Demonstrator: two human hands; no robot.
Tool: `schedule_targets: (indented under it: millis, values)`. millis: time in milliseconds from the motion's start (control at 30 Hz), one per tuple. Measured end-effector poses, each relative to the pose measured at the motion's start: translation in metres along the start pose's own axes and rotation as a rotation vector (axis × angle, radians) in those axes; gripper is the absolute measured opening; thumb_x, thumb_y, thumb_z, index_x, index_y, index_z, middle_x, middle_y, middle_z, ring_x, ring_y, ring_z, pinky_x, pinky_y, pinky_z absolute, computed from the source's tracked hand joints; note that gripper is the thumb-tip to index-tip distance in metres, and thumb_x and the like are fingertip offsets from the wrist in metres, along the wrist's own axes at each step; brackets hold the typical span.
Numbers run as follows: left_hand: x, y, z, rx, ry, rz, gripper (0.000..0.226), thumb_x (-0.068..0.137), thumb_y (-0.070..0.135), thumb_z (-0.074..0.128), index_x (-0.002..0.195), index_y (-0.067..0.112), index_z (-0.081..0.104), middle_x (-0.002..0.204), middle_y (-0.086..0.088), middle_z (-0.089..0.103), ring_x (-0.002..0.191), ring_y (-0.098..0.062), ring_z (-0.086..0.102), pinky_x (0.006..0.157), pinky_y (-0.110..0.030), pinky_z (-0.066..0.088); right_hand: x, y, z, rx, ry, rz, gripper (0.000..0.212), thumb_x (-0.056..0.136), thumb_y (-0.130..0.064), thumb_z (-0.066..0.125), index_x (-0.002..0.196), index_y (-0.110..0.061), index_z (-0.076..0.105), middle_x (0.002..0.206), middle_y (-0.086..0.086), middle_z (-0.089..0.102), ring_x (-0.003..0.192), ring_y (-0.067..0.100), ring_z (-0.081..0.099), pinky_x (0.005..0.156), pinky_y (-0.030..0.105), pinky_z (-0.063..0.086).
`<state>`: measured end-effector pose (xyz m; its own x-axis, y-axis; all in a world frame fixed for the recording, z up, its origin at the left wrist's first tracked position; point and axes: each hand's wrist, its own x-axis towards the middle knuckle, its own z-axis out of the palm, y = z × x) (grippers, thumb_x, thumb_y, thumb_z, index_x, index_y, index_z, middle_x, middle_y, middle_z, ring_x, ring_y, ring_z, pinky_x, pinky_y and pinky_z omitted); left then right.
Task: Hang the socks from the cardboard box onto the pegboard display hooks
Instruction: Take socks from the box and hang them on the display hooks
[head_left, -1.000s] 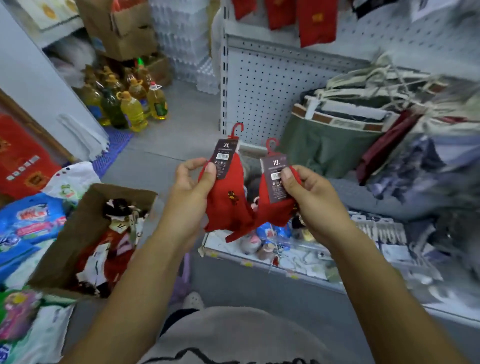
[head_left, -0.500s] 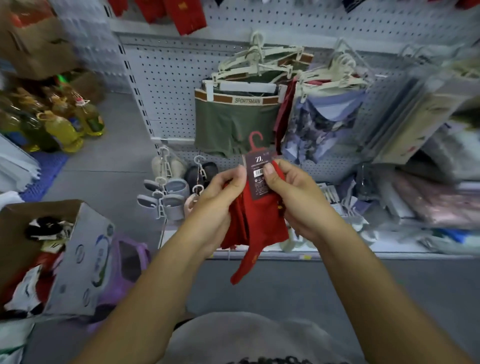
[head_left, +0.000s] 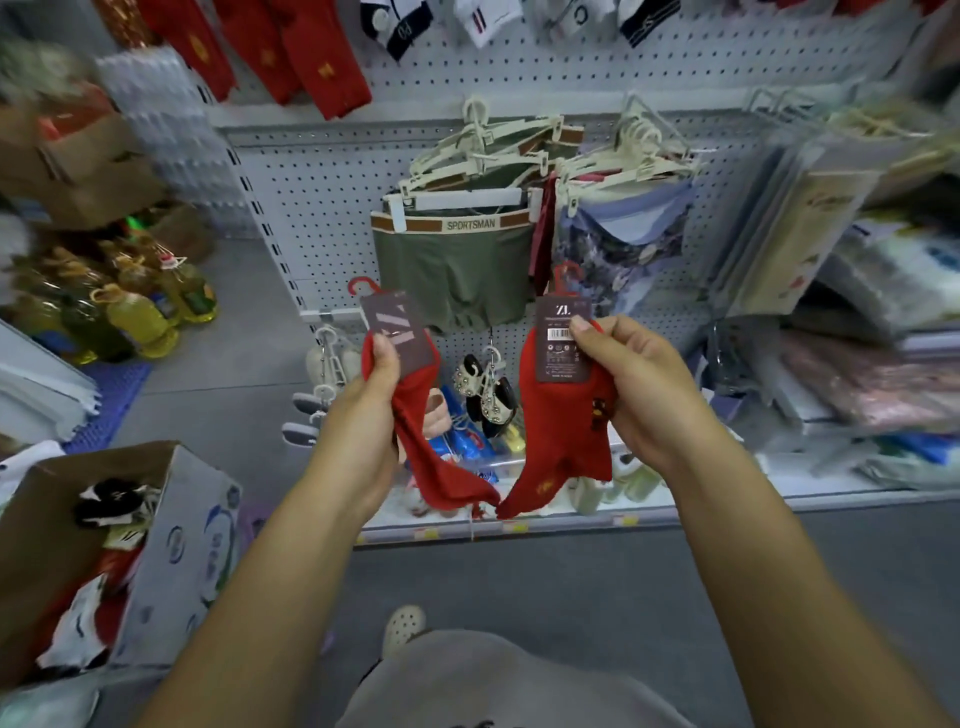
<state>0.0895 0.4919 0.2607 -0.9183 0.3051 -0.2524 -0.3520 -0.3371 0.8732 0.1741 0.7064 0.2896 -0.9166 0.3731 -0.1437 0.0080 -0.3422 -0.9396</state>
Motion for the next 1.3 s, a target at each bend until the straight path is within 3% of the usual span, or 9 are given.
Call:
schedule_targets:
  millis: [233, 333, 467, 533, 700, 767, 867, 1133, 1300]
  values:
    - [-0.005, 0.018, 0.011, 0.123, 0.022, 0.114, 0.042, 0.088, 0.06, 0.058, 0.11, 0.028, 0.074, 0.102, -0.005, 0.078, 0.08, -0.02, 0.075, 0.064, -0.031, 0.059, -0.002, -0.02, 0.013, 0.059, 0.053, -0.054, 0.02, 0.09, -0.016, 0.072, 0.074, -0.017, 0.06, 0.083, 0.014, 0.074, 0.069, 0.023, 0.072, 0.064, 0.037, 0.062]
    - [-0.01, 0.016, 0.032, -0.044, -0.04, 0.003, 0.043, 0.1, 0.047, 0.054, 0.129, 0.018, 0.067, 0.118, -0.011, 0.075, 0.105, -0.026, 0.074, 0.086, -0.041, 0.061, -0.003, -0.013, 0.04, -0.031, 0.067, -0.098, 0.021, 0.088, -0.016, 0.076, 0.07, -0.02, 0.065, 0.085, 0.017, 0.072, 0.077, 0.029, 0.068, 0.08, 0.053, 0.058]
    - [-0.017, 0.018, 0.049, -0.196, -0.202, -0.089, 0.047, 0.106, 0.045, 0.045, 0.125, 0.01, 0.071, 0.125, -0.015, 0.072, 0.115, -0.027, 0.07, 0.086, -0.038, 0.061, -0.007, 0.004, 0.066, -0.124, 0.053, -0.2, 0.011, 0.09, -0.022, 0.075, 0.081, -0.015, 0.076, 0.085, 0.006, 0.076, 0.083, 0.013, 0.07, 0.083, 0.033, 0.055]
    - [-0.017, 0.019, 0.049, -0.182, -0.252, -0.063, 0.057, 0.099, 0.057, 0.046, 0.124, 0.013, 0.072, 0.128, -0.014, 0.07, 0.119, -0.026, 0.068, 0.092, -0.038, 0.059, -0.01, 0.01, 0.068, -0.124, -0.048, -0.11, 0.024, 0.095, -0.035, 0.067, 0.09, -0.016, 0.08, 0.091, -0.005, 0.079, 0.095, 0.003, 0.072, 0.09, 0.024, 0.055]
    - [-0.015, 0.015, 0.04, -0.185, -0.254, -0.065, 0.052, 0.1, 0.051, 0.049, 0.123, 0.01, 0.071, 0.13, -0.019, 0.068, 0.121, -0.029, 0.066, 0.098, -0.043, 0.057, -0.007, 0.01, 0.056, -0.203, -0.212, -0.02, 0.028, 0.1, -0.034, 0.058, 0.107, -0.015, 0.078, 0.108, -0.016, 0.075, 0.109, -0.009, 0.064, 0.104, 0.02, 0.046]
    - [-0.011, 0.011, 0.037, -0.221, -0.204, -0.066, 0.044, 0.103, 0.041, 0.05, 0.117, 0.006, 0.073, 0.125, -0.022, 0.07, 0.114, -0.031, 0.07, 0.091, -0.044, 0.06, -0.004, 0.006, 0.051, -0.247, -0.191, -0.067, 0.021, 0.099, -0.022, 0.062, 0.109, -0.011, 0.076, 0.118, -0.005, 0.074, 0.11, -0.003, 0.065, 0.1, 0.019, 0.049]
    - [-0.008, 0.012, 0.035, -0.196, -0.158, -0.035, 0.037, 0.097, 0.037, 0.057, 0.11, 0.007, 0.074, 0.117, -0.022, 0.073, 0.104, -0.031, 0.074, 0.085, -0.044, 0.061, -0.002, 0.0, 0.045, -0.29, -0.144, -0.141, 0.018, 0.093, -0.014, 0.071, 0.109, -0.007, 0.074, 0.103, 0.004, 0.076, 0.092, 0.004, 0.068, 0.086, 0.018, 0.053]
    - [-0.005, 0.019, 0.041, -0.092, -0.157, -0.076, 0.056, 0.093, 0.045, 0.063, 0.128, 0.001, 0.063, 0.121, -0.027, 0.07, 0.109, -0.037, 0.071, 0.091, -0.049, 0.059, 0.006, -0.009, 0.056, -0.639, -0.151, -0.232, 0.025, 0.075, -0.021, 0.088, 0.091, -0.015, 0.07, 0.084, -0.007, 0.059, 0.08, 0.009, 0.053, 0.075, 0.024, 0.049]
    - [-0.004, 0.022, 0.039, -0.046, -0.22, -0.06, 0.057, 0.088, 0.043, 0.064, 0.128, 0.002, 0.065, 0.122, -0.023, 0.071, 0.105, -0.03, 0.073, 0.084, -0.04, 0.062, 0.014, -0.011, 0.052, -0.482, -0.188, -0.15, 0.015, 0.086, -0.011, 0.077, 0.086, -0.014, 0.063, 0.077, 0.004, 0.066, 0.069, 0.013, 0.06, 0.069, 0.029, 0.051]
